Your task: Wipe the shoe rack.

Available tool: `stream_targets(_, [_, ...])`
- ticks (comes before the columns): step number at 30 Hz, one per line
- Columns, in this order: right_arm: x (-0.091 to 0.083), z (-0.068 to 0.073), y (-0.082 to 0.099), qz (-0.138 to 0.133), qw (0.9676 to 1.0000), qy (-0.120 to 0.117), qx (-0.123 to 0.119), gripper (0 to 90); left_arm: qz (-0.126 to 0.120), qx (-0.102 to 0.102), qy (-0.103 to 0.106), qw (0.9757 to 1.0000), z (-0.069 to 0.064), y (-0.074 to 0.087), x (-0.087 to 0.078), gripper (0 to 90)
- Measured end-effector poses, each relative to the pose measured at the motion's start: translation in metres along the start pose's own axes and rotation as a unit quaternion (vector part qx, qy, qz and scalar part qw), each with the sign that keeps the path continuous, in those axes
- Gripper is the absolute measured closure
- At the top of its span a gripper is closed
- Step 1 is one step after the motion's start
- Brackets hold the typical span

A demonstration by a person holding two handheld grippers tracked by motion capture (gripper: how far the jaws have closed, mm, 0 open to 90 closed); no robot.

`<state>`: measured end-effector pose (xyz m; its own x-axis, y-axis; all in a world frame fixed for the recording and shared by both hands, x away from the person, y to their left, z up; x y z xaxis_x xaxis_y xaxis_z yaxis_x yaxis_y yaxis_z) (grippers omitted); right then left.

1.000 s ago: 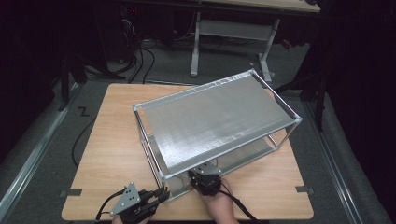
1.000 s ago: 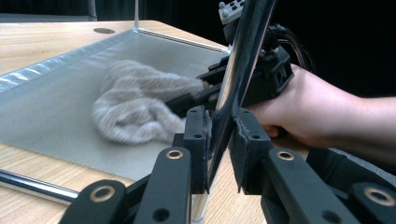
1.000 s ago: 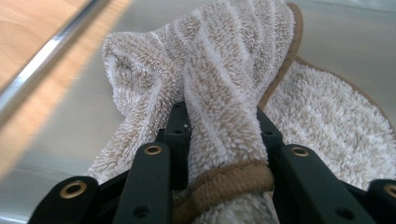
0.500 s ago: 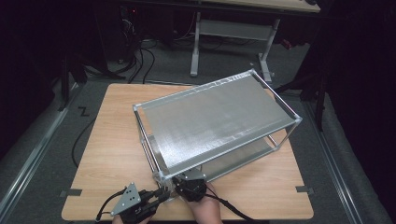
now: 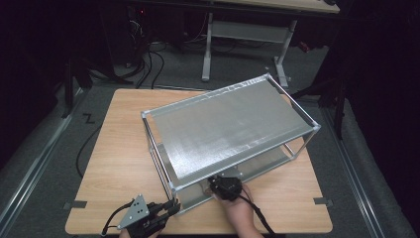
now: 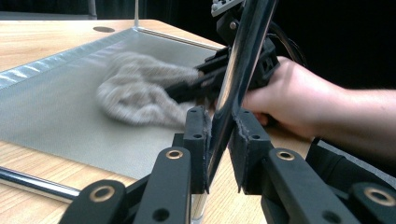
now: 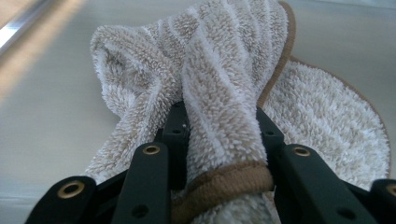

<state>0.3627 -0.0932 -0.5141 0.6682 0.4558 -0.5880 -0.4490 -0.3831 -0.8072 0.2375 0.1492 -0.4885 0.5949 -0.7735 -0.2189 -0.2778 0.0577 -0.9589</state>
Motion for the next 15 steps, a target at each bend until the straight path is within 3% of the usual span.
stream_targets(1, [0.001, -0.01, 0.001, -0.005, 1.0, 0.0, -0.007, 66.3, 0.0, 0.0, 0.0, 1.0, 0.0, 0.0, 0.0, 76.7])
stream_targets(2, [-0.002, -0.014, 0.002, 0.011, 0.9994, 0.021, 0.024, 66.3, 0.0, -0.001, 0.0, 1.0, 0.0, 0.0, 0.0, 76.7])
stream_targets(4, [-0.002, -0.022, 0.003, 0.008, 0.9996, 0.024, 0.015, 66.3, 0.0, -0.002, 0.0, 1.0, -0.001, 0.0, 0.0, 76.7])
stream_targets(5, [-0.003, -0.031, 0.004, 0.01, 0.9991, 0.041, 0.005, 66.3, 0.0, -0.002, 0.001, 1.0, -0.001, 0.0, 0.0, 76.7])
stream_targets(6, [-0.003, -0.039, 0.005, 0.003, 0.9991, 0.042, 0.0, 66.4, 0.0, -0.002, 0.001, 1.0, -0.001, 0.0, 0.0, 76.7])
stream_targets(7, [-0.004, -0.046, 0.006, 0.012, 0.9986, 0.05, 0.013, 66.3, 0.0, -0.002, 0.001, 1.0, -0.001, 0.0, 0.0, 76.7])
stream_targets(8, [-0.005, -0.059, 0.007, 0.008, 0.9984, 0.056, 0.003, 66.4, 0.0, -0.001, 0.002, 1.0, -0.001, 0.0, 0.0, 76.7])
stream_targets(9, [-0.005, -0.059, 0.007, 0.008, 0.9984, 0.056, 0.003, 66.4, 0.0, -0.001, 0.002, 1.0, -0.001, 0.0, 0.0, 76.7])
stream_targets(11, [-0.007, -0.068, 0.008, 0.014, 0.997, 0.07, 0.029, 66.4, 0.0, -0.002, 0.002, 1.0, -0.002, 0.0, 0.0, 76.7])
stream_targets(15, [-0.009, -0.09, 0.011, 0.015, 0.9949, 0.088, 0.047, 66.4, 0.001, -0.001, 0.002, 1.0, -0.002, 0.0, 0.0, 76.7])
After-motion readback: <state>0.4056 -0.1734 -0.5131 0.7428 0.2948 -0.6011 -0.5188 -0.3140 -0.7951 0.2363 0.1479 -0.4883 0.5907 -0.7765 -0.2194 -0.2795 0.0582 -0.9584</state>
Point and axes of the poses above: each handheld gripper's, and its own axes: x roughly forward along the jaws, y roughly out of its underside, z roughly to its left, the point moved 2 cm from there along x, roughly forward along the jaws, and after that the axes turned 2 degrees about -z, right-handed, at the moved point
